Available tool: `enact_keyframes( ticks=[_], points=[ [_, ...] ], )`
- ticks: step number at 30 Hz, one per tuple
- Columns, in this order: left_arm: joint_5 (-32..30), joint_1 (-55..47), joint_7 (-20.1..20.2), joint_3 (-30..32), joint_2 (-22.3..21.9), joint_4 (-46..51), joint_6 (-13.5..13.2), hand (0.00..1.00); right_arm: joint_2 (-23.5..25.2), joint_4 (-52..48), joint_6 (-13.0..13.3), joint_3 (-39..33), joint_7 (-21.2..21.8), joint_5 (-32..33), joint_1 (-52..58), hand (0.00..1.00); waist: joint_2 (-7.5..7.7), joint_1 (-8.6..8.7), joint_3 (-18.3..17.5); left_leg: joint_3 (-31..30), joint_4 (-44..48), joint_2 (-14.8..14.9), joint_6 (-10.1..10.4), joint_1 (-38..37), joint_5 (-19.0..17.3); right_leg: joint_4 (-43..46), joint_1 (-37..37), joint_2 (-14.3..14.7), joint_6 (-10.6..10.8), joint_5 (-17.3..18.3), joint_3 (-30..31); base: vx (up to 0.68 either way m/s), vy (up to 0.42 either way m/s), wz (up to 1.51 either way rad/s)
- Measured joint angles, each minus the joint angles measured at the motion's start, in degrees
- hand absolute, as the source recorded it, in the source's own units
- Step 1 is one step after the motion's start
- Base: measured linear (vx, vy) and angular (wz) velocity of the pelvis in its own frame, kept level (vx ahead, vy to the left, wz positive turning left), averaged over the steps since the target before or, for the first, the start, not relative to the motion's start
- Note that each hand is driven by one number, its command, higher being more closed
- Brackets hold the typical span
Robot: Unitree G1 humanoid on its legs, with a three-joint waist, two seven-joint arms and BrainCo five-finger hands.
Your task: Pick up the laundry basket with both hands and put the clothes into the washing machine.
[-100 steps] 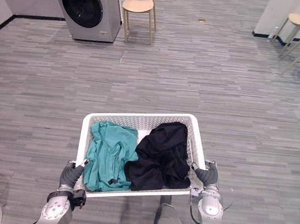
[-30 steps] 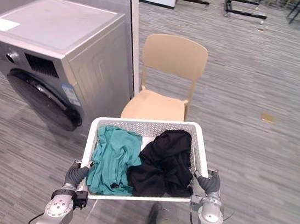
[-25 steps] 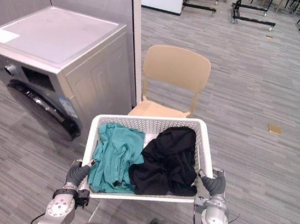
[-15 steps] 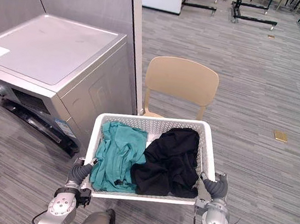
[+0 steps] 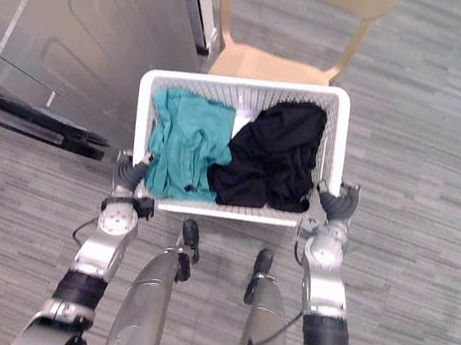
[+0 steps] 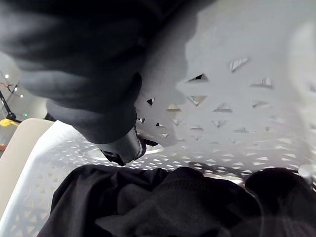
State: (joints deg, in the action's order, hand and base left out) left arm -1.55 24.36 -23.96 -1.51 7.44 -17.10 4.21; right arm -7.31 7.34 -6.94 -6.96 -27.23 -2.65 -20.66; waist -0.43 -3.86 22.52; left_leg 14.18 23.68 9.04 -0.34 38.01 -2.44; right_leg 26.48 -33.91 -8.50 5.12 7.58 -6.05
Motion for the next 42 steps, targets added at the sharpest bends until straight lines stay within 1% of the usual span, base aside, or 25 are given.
enact_keyframes(
  ticks=[1,2,3,4,6,8,9,10,11,15,16,19,22,24,28,30,33,34,36,38,39,40,41,42],
  points=[
    [0.7,2.1,-0.2,0.3,0.6,-1.2,0.0,1.0,-0.2,0.9,0.0,-0.1,-0.4,0.4,-2.1,1.0,-0.06,0.03,0.7,0.0,0.1,0.1,0.1,0.7,0.1,0.2,-0.7,0.1,0.0,-0.2,0.1,-0.08,-0.018,-0.01],
    [1.3,6.0,-0.2,1.4,1.5,-2.8,0.0,1.0,-0.2,2.5,0.0,-0.4,-0.9,1.1,-6.0,1.0,-0.05,0.09,2.1,-0.1,0.4,0.1,-0.2,2.0,0.4,0.5,-2.1,0.2,-0.1,-0.4,0.2,-0.07,-0.017,0.0],
    [1.6,9.1,-0.2,2.2,2.3,-3.9,0.0,1.0,-0.2,3.0,0.0,-0.8,-1.4,1.8,-8.8,1.0,-0.16,0.14,2.7,-0.1,0.3,0.1,-0.4,3.7,1.2,0.5,-3.7,0.2,-0.1,-0.8,0.5,-0.05,-0.013,0.01],
    [1.8,10.4,-0.2,2.4,2.6,-4.4,0.0,0.0,-0.1,3.0,0.0,-1.2,-1.5,2.2,-9.8,0.0,-0.18,0.1,2.9,-0.2,0.3,0.1,-0.5,4.5,1.4,0.6,-4.5,0.2,-0.1,-1.0,0.5,0.0,-0.011,0.03],
    [3.2,14.6,-0.4,3.8,2.9,-5.7,0.0,0.0,0.3,3.1,0.0,-2.2,-2.7,3.4,-13.6,0.0,-0.17,0.18,4.7,-0.2,0.5,0.1,-0.7,5.8,1.7,0.7,-5.7,0.2,-0.2,-1.1,0.4,0.03,-0.013,0.04],
    [3.9,16.4,-2.5,4.5,3.0,-7.2,0.2,0.0,1.3,3.1,0.1,-2.8,-3.2,5.1,-15.7,0.0,-0.07,0.58,5.5,-0.2,0.5,0.1,-0.7,5.9,1.7,0.6,-5.8,0.2,-0.2,-1.1,0.5,0.04,-0.012,0.01],
    [4.4,16.8,-2.9,4.7,3.0,-7.6,0.2,0.0,1.9,3.1,0.3,-3.2,-3.5,5.6,-16.3,0.0,-0.03,0.64,5.5,-0.1,0.5,0.1,-0.7,6.0,1.7,0.5,-5.8,0.2,-0.2,-1.1,0.6,0.06,-0.024,-0.01],
    [6.0,17.2,-4.0,5.4,2.9,-8.0,0.2,0.0,3.5,3.2,1.2,-4.4,-4.7,7.0,-17.8,0.0,-0.03,1.16,5.5,-0.1,0.3,0.1,-0.7,6.1,1.7,0.5,-6.0,0.3,-0.2,-1.1,0.8,0.05,-0.023,-0.02],
    [6.8,17.4,-4.7,6.3,2.9,-8.0,0.2,0.0,4.1,3.2,1.8,-4.5,-5.2,7.4,-18.3,0.0,-0.03,1.55,5.5,-0.1,0.3,0.1,-0.7,6.2,1.7,0.4,-6.1,0.3,-0.2,-1.1,0.9,0.05,-0.024,-0.02],
    [8.7,19.9,-6.4,6.8,3.0,-7.7,-0.9,0.0,4.8,3.2,3.7,-4.6,-5.2,8.4,-18.5,0.0,-0.03,1.55,5.5,-0.1,-0.1,0.1,-0.5,6.2,1.9,0.3,-6.3,0.6,-0.2,-1.1,1.1,0.01,-0.022,-0.01],
    [8.8,20.4,-6.4,6.8,3.1,-7.4,-1.9,0.0,5.1,3.1,4.2,-5.2,-5.2,8.8,-18.4,0.0,-0.03,1.56,5.5,-0.2,-0.6,0.0,-0.3,6.1,2.2,0.2,-6.3,0.6,-0.2,-1.1,1.1,0.0,-0.04,0.05],
    [8.8,20.1,-6.5,7.3,3.0,-4.5,-3.0,0.0,5.7,2.7,4.5,-6.5,-5.3,8.8,-17.5,0.0,-0.02,1.43,5.5,-0.2,-1.3,0.0,-0.2,5.9,2.7,0.1,-6.2,0.7,-0.5,-1.3,1.0,0.0,-0.023,0.03],
    [9.5,16.9,-6.8,8.9,2.9,-1.4,-4.2,0.0,6.6,-0.1,5.1,-6.7,-5.3,8.9,-13.8,0.0,-0.02,1.48,5.5,0.0,-1.7,0.0,-0.2,5.3,2.9,0.1,-6.0,0.7,-0.5,-1.3,1.2,0.01,-0.038,-0.01],
    [9.9,13.6,-7.5,11.8,2.1,0.8,-4.8,0.0,6.6,-2.9,5.9,-8.5,-5.3,8.9,-10.3,0.0,-0.01,1.51,5.5,-0.1,-2.0,-0.1,-0.2,4.5,2.9,0.1,-5.2,0.6,-0.5,-1.3,1.1,0.02,-0.037,0.01],
    [9.9,7.0,-7.6,14.1,1.7,4.4,-5.9,0.0,5.4,-6.8,6.9,-10.6,-5.3,8.8,-5.7,0.0,-0.01,1.64,5.5,-0.1,-3.0,-0.3,-0.2,2.8,2.8,-0.5,-3.5,0.5,-0.5,-1.3,0.9,0.01,-0.02,0.02],
    [10.3,2.2,-7.4,15.8,0.5,7.5,-6.7,0.0,4.3,-8.9,7.1,-11.1,-5.1,8.4,-2.6,0.0,0.0,1.55,5.5,-0.2,-3.6,-0.4,0.0,2.0,2.9,-0.7,-2.8,0.5,-0.6,-1.2,0.6,0.01,-0.051,0.05],
    [10.6,-3.0,-7.2,15.9,-1.3,10.1,-7.4,0.0,4.1,-11.1,7.3,-10.8,-4.1,6.4,1.1,0.0,0.0,1.49,5.5,-0.6,-3.7,-0.4,0.0,1.2,3.0,-0.8,-1.7,0.5,-0.8,-1.1,0.1,0.02,-0.046,0.06],
    [10.6,-5.1,-7.1,15.9,-2.8,11.0,-7.4,0.0,3.9,-12.3,7.6,-10.1,-3.5,5.6,3.3,0.0,0.0,1.39,5.5,-0.8,-3.7,-0.4,0.0,0.5,2.9,-0.9,-0.8,0.4,-1.0,-0.9,-0.3,0.04,-0.046,0.11],
    [11.1,-9.2,-5.3,15.5,-4.8,12.1,-7.6,0.0,3.8,-13.9,7.8,-9.2,-1.7,3.4,7.1,0.0,0.05,1.35,5.5,-1.3,-3.7,-0.4,0.1,-0.9,2.9,-1.3,1.1,0.3,-1.2,-0.7,-0.8,0.06,-0.049,0.12],
    [11.6,-15.6,-1.9,13.6,-6.9,12.3,-8.0,0.0,3.7,-14.1,7.8,-7.5,1.2,1.4,13.6,0.0,0.16,1.29,5.4,-1.7,-4.1,-0.7,0.8,-4.1,2.4,-1.7,4.9,0.2,-1.2,0.1,-1.8,0.05,-0.043,0.16],
    [12.4,-17.3,-0.8,13.0,-7.3,12.3,-8.0,0.0,3.7,-14.0,7.7,-7.3,2.2,0.9,15.5,0.0,0.2,1.24,5.4,-1.8,-4.3,-0.9,1.0,-5.2,2.2,-1.6,5.9,0.0,-1.0,0.5,-1.9,0.05,-0.042,0.22],
    [13.3,-20.9,1.4,12.3,-8.0,12.2,-8.0,0.0,3.7,-13.3,7.6,-6.8,3.9,0.1,19.0,0.0,0.27,1.28,5.3,-2.2,-4.8,-1.3,1.1,-7.3,1.5,-1.4,8.3,-0.7,-1.1,1.5,-2.4,0.05,-0.049,0.22],
    [13.4,-24.7,3.3,12.2,-8.4,11.8,-8.0,0.0,3.8,-11.2,7.3,-6.3,5.4,-0.3,22.0,0.0,0.6,1.26,4.4,-2.2,-4.9,-1.5,1.2,-9.2,0.8,-1.3,10.4,-0.7,-1.0,2.6,-2.9,0.04,-0.054,0.23],
    [13.3,-26.7,4.2,12.2,-8.5,11.3,-7.9,0.0,3.8,-9.7,7.0,-6.3,6.3,-0.3,23.4,0.0,0.75,1.29,3.2,-2.4,-4.9,-1.6,1.1,-9.7,0.6,-1.3,11.0,-0.8,-1.0,2.9,-3.2,0.07,-0.063,0.24]
  ],
)
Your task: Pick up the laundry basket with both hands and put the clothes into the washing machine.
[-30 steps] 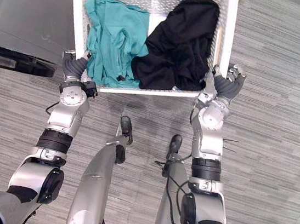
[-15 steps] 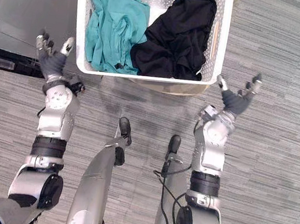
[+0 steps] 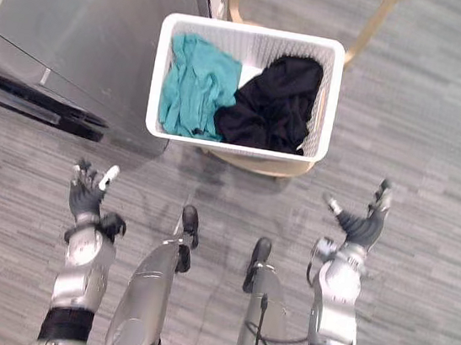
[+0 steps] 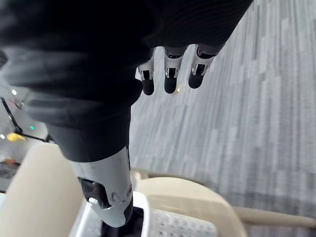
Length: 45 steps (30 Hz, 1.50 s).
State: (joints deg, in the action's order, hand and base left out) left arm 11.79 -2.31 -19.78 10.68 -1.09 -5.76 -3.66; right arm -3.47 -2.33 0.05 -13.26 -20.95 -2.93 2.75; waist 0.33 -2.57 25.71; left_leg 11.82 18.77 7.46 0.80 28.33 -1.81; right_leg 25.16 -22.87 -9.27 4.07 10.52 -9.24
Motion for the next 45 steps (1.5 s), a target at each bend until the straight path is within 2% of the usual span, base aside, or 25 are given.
enact_keyframes(
  ticks=[1,6,9,15,19,21,23,25,27,28,29,30,32,33,34,35,36,37,38,39,40,41,42,43,45],
  points=[
    [0.0,-2.8,1.2,0.0,0.1,-2.3,0.1,0.0,0.0,3.7,-0.5,0.0,1.0,0.0,2.5,0.0,0.23,-0.04,-2.8,-0.4,-0.3,-0.3,0.1,-0.9,-0.3,-0.4,1.3,-0.2,0.2,0.7,-0.6,0.11,-0.058,0.22],
    [-2.1,-7.8,7.3,0.3,1.9,-15.7,1.6,0.0,-0.1,18.0,-0.8,0.3,6.0,-2.2,6.5,0.0,0.88,-1.45,-9.9,-0.8,-2.6,-1.5,0.3,-8.9,-1.3,-3.1,9.9,-0.8,0.9,2.1,-1.9,0.13,-0.042,0.1],
    [-5.4,-7.6,8.6,1.5,2.9,-26.1,2.4,0.0,-0.2,26.9,-0.6,0.0,7.7,-2.1,6.0,0.0,0.84,-1.38,-13.7,-1.6,-3.1,-1.8,0.7,-11.8,-1.3,-5.5,14.2,-0.9,1.3,2.1,-3.6,0.14,-0.027,0.13],
    [-10.4,-7.7,8.6,3.6,4.2,-37.1,3.4,0.0,-0.4,40.5,-0.7,-0.5,10.1,-2.1,3.8,0.0,0.34,-1.52,-16.4,-4.3,-4.6,-3.4,1.0,-15.2,-1.2,-8.6,19.9,-1.1,1.7,2.2,-6.5,0.09,-0.021,0.23],
    [-11.6,-7.4,8.7,3.4,3.8,-37.6,3.3,0.0,-0.6,45.7,-0.7,-1.7,10.1,-1.8,1.4,0.0,-0.52,-1.48,-16.3,-7.0,-0.2,-4.3,1.3,-11.6,-0.9,-5.3,20.2,-2.6,1.8,3.8,-11.4,-0.01,-0.013,0.6],
    [-11.9,-6.4,8.6,3.5,3.5,-38.5,3.3,0.0,-1.4,47.7,-0.5,-2.7,9.9,-1.4,0.6,0.0,-0.09,-1.45,-16.2,-3.1,0.6,-2.3,0.5,-9.6,-2.1,-5.1,19.3,-4.1,1.6,3.8,-14.3,-0.07,0.029,0.62],
    [-11.9,-5.7,8.6,3.9,4.2,-42.6,3.4,0.0,-2.1,50.5,-0.7,-4.3,9.8,-1.0,-1.7,0.0,0.34,-1.3,-15.9,5.5,7.0,3.8,-1.2,-8.4,-3.3,-4.0,19.1,-7.2,2.6,3.1,-15.9,0.0,0.102,0.4],
    [-12.0,-5.4,8.4,4.9,4.2,-43.6,3.4,0.0,-3.4,50.6,-0.8,-4.2,9.8,-0.9,-1.5,0.0,0.85,-1.15,-15.9,7.7,8.6,9.0,-0.9,-9.3,-3.1,-3.7,19.0,-10.9,4.2,2.2,-16.1,0.02,0.306,0.4],
    [-12.5,-4.7,8.4,5.1,4.2,-44.0,3.1,0.0,-4.9,50.7,-1.3,-4.2,9.7,-0.7,-0.9,0.0,0.13,-1.03,-16.3,8.8,3.2,13.1,1.2,-10.4,-0.9,-3.4,19.1,-13.5,7.2,0.8,-17.7,0.05,0.442,0.62],
    [-12.5,-4.2,8.3,4.2,3.9,-44.6,3.0,0.0,-6.0,51.5,-1.6,-4.2,9.7,-0.3,-0.8,0.0,-1.42,-0.51,-17.2,8.3,-0.6,14.8,2.6,-11.1,3.0,-3.8,19.8,-14.7,9.6,0.1,-18.8,0.09,0.422,0.83],
    [-12.6,-3.0,8.2,3.2,4.8,-45.5,3.1,0.0,-6.0,53.2,-1.7,-4.2,9.7,0.1,-2.0,0.0,-1.17,0.45,-17.1,6.3,0.9,12.5,9.4,-9.5,0.9,-5.2,21.3,-16.8,10.7,-0.3,-19.3,0.15,0.61,1.05],
    [-12.9,-1.8,8.2,2.3,6.1,-45.8,3.1,0.0,-4.8,54.5,-2.0,-4.0,9.8,0.1,-2.9,0.0,0.32,0.89,-16.4,4.5,4.6,10.2,8.0,-7.3,-1.1,-7.5,22.9,-17.7,9.7,-2.4,-19.4,0.13,0.506,1.01],
    [-14.2,-1.3,8.3,0.9,7.8,-46.0,3.2,0.0,-1.9,55.8,-2.2,-3.8,9.9,0.1,-4.0,0.0,0.98,-0.07,-16.1,2.1,15.0,9.6,6.2,-3.7,-8.6,-9.2,26.0,-18.3,10.3,-8.8,-18.7,0.13,0.52,0.51],
    [-14.7,-1.9,8.5,0.3,8.3,-46.5,3.2,0.0,-1.0,57.1,-2.2,-3.6,10.0,0.1,-5.2,0.0,1.5,-1.01,-16.3,2.4,18.5,8.0,4.6,-4.7,-13.0,-5.6,26.1,-21.3,8.7,-13.0,-18.1,0.14,0.492,0.06],
    [-14.7,-2.1,8.5,0.0,8.4,-46.6,3.3,0.0,-1.0,57.7,-2.3,-2.9,10.0,0.1,-5.7,0.0,1.51,-1.55,-16.3,2.8,18.4,7.1,3.8,-5.6,-13.9,-2.7,24.4,-23.1,5.8,-15.1,-17.2,0.14,0.468,0.04],
    [-14.7,-2.2,8.5,-0.5,8.4,-46.5,3.3,0.0,-1.4,57.7,-2.7,-1.2,10.1,0.1,-6.4,0.0,1.23,-1.55,-16.2,3.2,17.6,5.9,2.8,-6.6,-14.4,2.7,21.2,-25.1,-1.2,-17.0,-16.0,0.16,0.393,0.18],
    [-14.7,-2.0,8.5,-1.3,8.4,-46.5,3.2,0.0,-1.4,57.7,-2.8,0.4,10.0,0.0,-7.3,0.0,0.55,-1.12,-15.7,2.6,15.7,4.6,1.6,-7.9,-14.1,10.4,16.6,-23.4,-3.6,-11.4,-11.2,0.16,0.342,0.39],
    [-14.7,-1.8,8.4,-1.3,8.8,-46.5,3.3,0.0,-1.3,57.7,-2.7,1.5,10.0,0.0,-7.5,0.0,0.69,-0.93,-15.7,2.2,13.3,3.2,0.6,-9.4,-13.4,14.4,13.7,-20.3,-1.6,-6.1,-7.6,0.16,0.308,0.49],
    [-14.7,-1.6,8.4,-1.3,8.9,-46.4,3.3,0.0,-1.4,57.6,-2.7,2.2,10.0,0.0,-7.8,0.0,0.85,-0.94,-15.7,2.0,11.5,2.1,-0.1,-10.6,-13.0,16.2,12.3,-17.9,-0.7,-3.2,-5.6,0.19,0.184,0.68],
    [-14.6,-1.7,8.4,-1.3,8.4,-45.3,3.3,0.0,-1.3,57.6,-2.7,3.1,10.0,0.0,-7.7,0.0,0.89,-0.78,-15.6,1.6,7.2,-0.5,-1.1,-14.1,-11.7,17.8,9.7,-10.6,1.2,3.0,-0.7,0.19,0.155,0.63],
    [-14.5,-1.9,8.4,-1.3,8.1,-44.7,3.3,0.0,-1.3,57.4,-2.7,3.4,10.0,0.0,-7.6,0.0,0.84,-0.79,-15.6,1.3,5.7,-1.4,-1.2,-15.3,-11.1,17.3,8.7,-7.4,1.7,4.7,1.4,0.24,0.139,0.86],
    [-14.2,-2.0,8.3,-1.3,7.9,-44.0,3.0,0.0,-1.5,57.1,-2.7,4.8,10.0,0.0,-7.6,0.0,0.99,-0.08,-15.5,0.3,3.7,-3.2,-1.3,-17.0,-10.1,13.2,7.7,-1.6,2.0,5.8,3.6,0.16,0.05,0.72],
    [-14.0,-2.0,8.2,-1.3,7.9,-44.0,2.9,0.0,-1.4,56.8,-2.7,5.4,10.0,0.0,-7.6,0.0,1.03,0.19,-15.5,-0.8,3.5,-4.4,-1.3,-17.1,-9.9,10.1,7.6,0.2,0.6,5.5,3.6,0.19,0.024,1.1],
    [-13.9,-1.4,8.3,-1.4,6.7,-44.1,3.1,0.0,-1.7,54.7,-2.6,5.9,10.0,-0.1,-7.1,0.0,1.08,0.83,-15.2,-2.9,3.6,-6.2,-1.3,-17.1,-9.9,7.4,8.0,0.7,-2.8,6.4,3.3,0.2,0.03,1.05],
    [-14.0,-1.4,8.3,-1.7,4.6,-42.7,3.0,0.0,-2.1,52.1,-2.6,7.2,10.0,-0.1,-6.6,0.0,-0.61,0.69,-15.2,-4.8,2.8,-6.8,-0.8,-16.5,-8.9,5.0,8.9,0.5,-2.1,6.1,1.8,0.19,0.032,0.79]
  ],
)
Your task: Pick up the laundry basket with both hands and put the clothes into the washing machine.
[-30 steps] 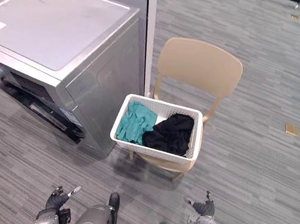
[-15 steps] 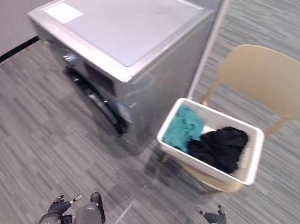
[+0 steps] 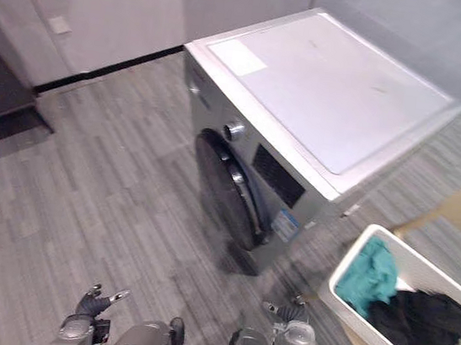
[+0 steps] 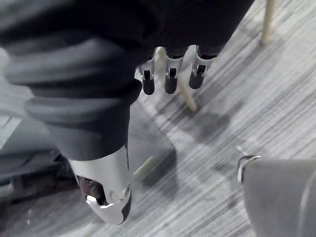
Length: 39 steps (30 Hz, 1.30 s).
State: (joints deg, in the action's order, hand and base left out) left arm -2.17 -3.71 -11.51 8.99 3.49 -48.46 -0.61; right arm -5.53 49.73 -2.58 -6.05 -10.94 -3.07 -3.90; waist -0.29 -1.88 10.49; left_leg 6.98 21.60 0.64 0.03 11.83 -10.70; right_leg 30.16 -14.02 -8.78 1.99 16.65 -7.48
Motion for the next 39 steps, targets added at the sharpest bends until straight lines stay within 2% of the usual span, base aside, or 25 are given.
enact_keyframes(
  ticks=[1,4,9,11,13,15,17,21,24,29,33,34,37,39],
  points=[
    [0.0,-0.3,0.0,-0.1,-0.7,0.9,0.0,0.0,0.7,-3.0,0.1,1.1,0.1,0.0,-0.3,0.0,-0.27,-0.55,0.1,-1.0,-0.9,0.0,0.7,0.7,0.8,-1.3,0.3,0.0,-0.1,-0.2,-1.5,0.15,-0.037,0.56],
    [0.0,-0.8,0.1,-1.4,-1.2,1.2,0.1,0.0,3.2,-8.3,0.4,2.8,0.0,-1.2,-0.3,0.0,-0.03,-0.71,0.3,-3.3,-5.2,0.2,2.0,-1.0,2.8,-4.5,3.2,0.4,-0.2,-1.1,-5.1,0.09,-0.058,0.51],
    [-0.1,-2.6,0.3,-2.1,-1.5,1.4,0.2,0.0,4.0,-16.1,2.1,5.5,-0.3,-3.5,-1.4,0.0,-0.06,-1.23,0.3,-3.8,-11.0,0.3,3.5,-3.6,5.9,-8.5,5.4,1.0,-0.1,-2.7,-6.3,0.07,-0.042,0.13],
    [-0.1,-2.6,0.3,-2.3,-1.5,1.8,0.1,0.0,3.9,-17.5,2.1,6.1,-0.9,-4.7,-1.6,0.0,-0.23,-2.2,0.3,-4.0,-11.9,0.3,3.4,-3.7,6.9,-10.3,6.1,1.2,-0.1,-3.7,-6.8,0.02,0.002,0.11],
    [-0.1,-2.6,0.2,-2.3,-1.5,1.9,0.1,0.0,3.7,-17.8,2.0,6.1,-1.7,-6.1,-2.7,0.0,-0.84,-2.15,0.8,-4.2,-12.1,0.2,3.4,-3.3,7.2,-10.7,6.1,1.2,0.2,-4.1,-7.3,-0.02,0.015,0.12],
    [-0.1,-2.6,0.1,-2.7,-1.6,2.8,0.1,0.0,2.7,-21.9,1.8,6.1,-3.3,-7.8,-3.1,0.0,-1.62,-2.17,1.4,-4.9,-12.5,-0.3,2.5,-1.5,8.0,-10.4,4.4,0.7,0.0,-4.3,-8.1,-0.07,0.024,0.21],
    [-0.1,-2.6,-0.2,-2.9,-1.6,4.0,0.1,0.0,2.4,-25.7,1.8,5.8,-4.6,-8.8,-3.5,0.0,-2.06,-2.2,2.1,-5.4,-12.8,-0.6,2.8,0.3,8.8,-10.2,2.6,0.5,-0.4,-4.5,-8.4,-0.11,0.019,0.17],
    [-0.1,-2.9,-1.1,-3.9,-1.7,5.7,0.1,0.0,1.9,-29.0,1.5,5.2,-6.5,-8.8,-4.5,0.0,-2.59,-2.99,3.5,-4.8,-13.4,-0.6,2.1,2.3,9.3,-8.0,-0.6,0.0,-0.6,-4.5,-8.3,-0.13,0.007,0.03],
    [-0.1,-2.6,-1.2,-4.0,-2.0,6.7,-0.1,0.0,1.7,-29.4,1.1,4.9,-7.3,-8.8,-5.3,0.0,-2.74,-3.55,4.9,-3.7,-13.5,-0.7,2.2,3.2,9.1,-6.4,-2.4,-0.5,-0.6,-4.5,-7.6,-0.15,-0.001,-0.09],
    [0.5,-0.9,-1.3,-4.6,-2.3,7.7,-0.1,0.0,-0.1,-28.6,0.8,4.8,-8.3,-6.6,-10.9,0.0,-2.94,-3.41,7.6,-1.0,-12.9,-0.6,1.8,7.0,9.8,-4.1,-7.5,-1.4,-0.8,-4.6,-6.4,-0.11,-0.01,-0.04],
    [1.9,0.5,-1.4,-5.5,-2.1,8.8,-0.2,0.0,-2.4,-27.4,0.8,1.7,-10.7,-3.8,-14.9,0.0,-3.11,-3.17,8.2,-1.0,-13.0,-0.6,1.0,9.0,11.2,-3.9,-9.7,-1.4,-0.9,-5.1,-6.5,-0.01,-0.003,-0.01],
    [2.4,1.0,-1.4,-6.2,-2.0,9.2,-0.4,0.0,-3.4,-25.3,0.6,1.9,-9.9,-2.9,-16.6,0.0,-3.26,-3.06,8.3,-1.1,-13.4,-0.7,0.6,9.4,11.9,-3.9,-10.2,-1.3,-0.9,-5.2,-6.5,0.01,-0.028,0.04],
    [3.3,3.1,-1.4,-6.7,-2.0,10.9,-1.1,0.0,-4.5,-22.3,-0.2,2.2,-10.1,0.7,-22.9,0.0,-4.08,-3.14,10.3,-1.8,-14.7,-0.7,1.2,9.7,12.9,-4.0,-11.1,-1.3,-1.2,-5.4,-6.9,-0.03,-0.047,0.06],
    [4.2,4.2,-1.4,-6.9,-2.1,11.9,-1.3,0.0,-5.3,-20.2,-0.1,4.6,-8.6,2.5,-27.6,0.0,-4.85,-3.49,10.9,-2.3,-17.2,-0.6,1.6,10.3,14.6,-4.1,-12.5,-1.2,-1.6,-5.7,-7.5,-0.02,-0.058,0.13]
  ],
)
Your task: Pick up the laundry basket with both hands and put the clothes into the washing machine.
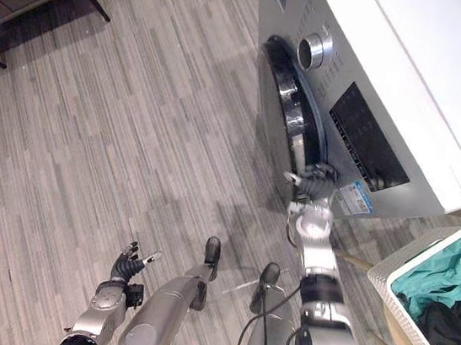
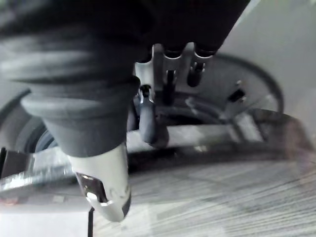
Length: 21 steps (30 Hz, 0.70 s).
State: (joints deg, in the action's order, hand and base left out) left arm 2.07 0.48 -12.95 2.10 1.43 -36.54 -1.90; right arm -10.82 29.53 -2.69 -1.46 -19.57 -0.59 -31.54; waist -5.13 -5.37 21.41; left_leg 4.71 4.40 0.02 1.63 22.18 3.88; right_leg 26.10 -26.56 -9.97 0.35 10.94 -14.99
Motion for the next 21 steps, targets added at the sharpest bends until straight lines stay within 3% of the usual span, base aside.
enact_keyframes(
  ticks=[5,9,15,17,19,21],
  points=[
    [0.8,0.9,-1.1,0.0,0.3,1.0,-0.1,0.0,2.7,-1.1,0.3,5.7,1.9,3.4,-1.2,0.0,-0.07,0.04,0.7,-0.5,-2.4,0.6,0.4,0.3,1.7,0.0,-1.4,0.7,-0.5,-0.3,-0.4,-0.02,-0.062,0.01],
    [1.3,1.1,-1.4,0.0,0.0,1.5,-0.1,0.0,6.1,-1.0,-0.2,7.3,-1.2,6.2,-2.6,0.0,-0.15,-0.17,0.7,-1.6,-2.8,1.2,1.5,1.2,2.3,-0.1,-1.9,1.2,-1.0,-0.6,-1.6,-0.05,-0.056,0.07],
    [1.9,1.4,-2.2,-0.4,0.0,3.3,-0.1,0.0,7.8,1.5,-0.9,11.8,-2.0,9.6,-6.1,0.0,-0.26,-0.68,0.8,-3.8,-3.4,2.5,2.6,2.4,3.0,-0.5,-1.9,2.2,-1.3,-0.8,-4.5,-0.06,-0.064,0.08],
    [2.1,2.6,-2.2,-1.8,-0.1,5.0,-0.4,0.0,11.0,6.2,-1.3,11.9,-2.0,12.1,-10.9,0.0,-0.54,-3.84,0.8,-7.2,-3.6,3.5,3.4,4.0,3.0,-1.9,-1.8,3.3,-1.2,-0.7,-7.7,-0.11,-0.122,0.09],
    [2.6,5.0,-2.1,-3.2,-0.7,6.0,-1.0,0.0,11.9,8.3,-1.3,11.9,-1.5,14.7,-17.4,0.0,-1.18,-6.86,1.0,-9.5,-4.0,3.8,6.3,6.2,1.0,-4.7,-1.9,2.9,-2.7,-1.7,-12.6,-0.09,-0.12,0.71],
    [3.1,7.5,-2.1,-4.4,-2.1,6.8,-1.2,0.0,11.5,8.2,0.3,11.7,-1.4,16.0,-27.2,0.0,-3.36,-9.98,2.1,-11.7,-0.5,3.6,5.4,8.5,1.6,-4.8,-2.4,2.5,-3.7,-1.5,-16.5,-0.03,-0.119,1.03]
  ],
)
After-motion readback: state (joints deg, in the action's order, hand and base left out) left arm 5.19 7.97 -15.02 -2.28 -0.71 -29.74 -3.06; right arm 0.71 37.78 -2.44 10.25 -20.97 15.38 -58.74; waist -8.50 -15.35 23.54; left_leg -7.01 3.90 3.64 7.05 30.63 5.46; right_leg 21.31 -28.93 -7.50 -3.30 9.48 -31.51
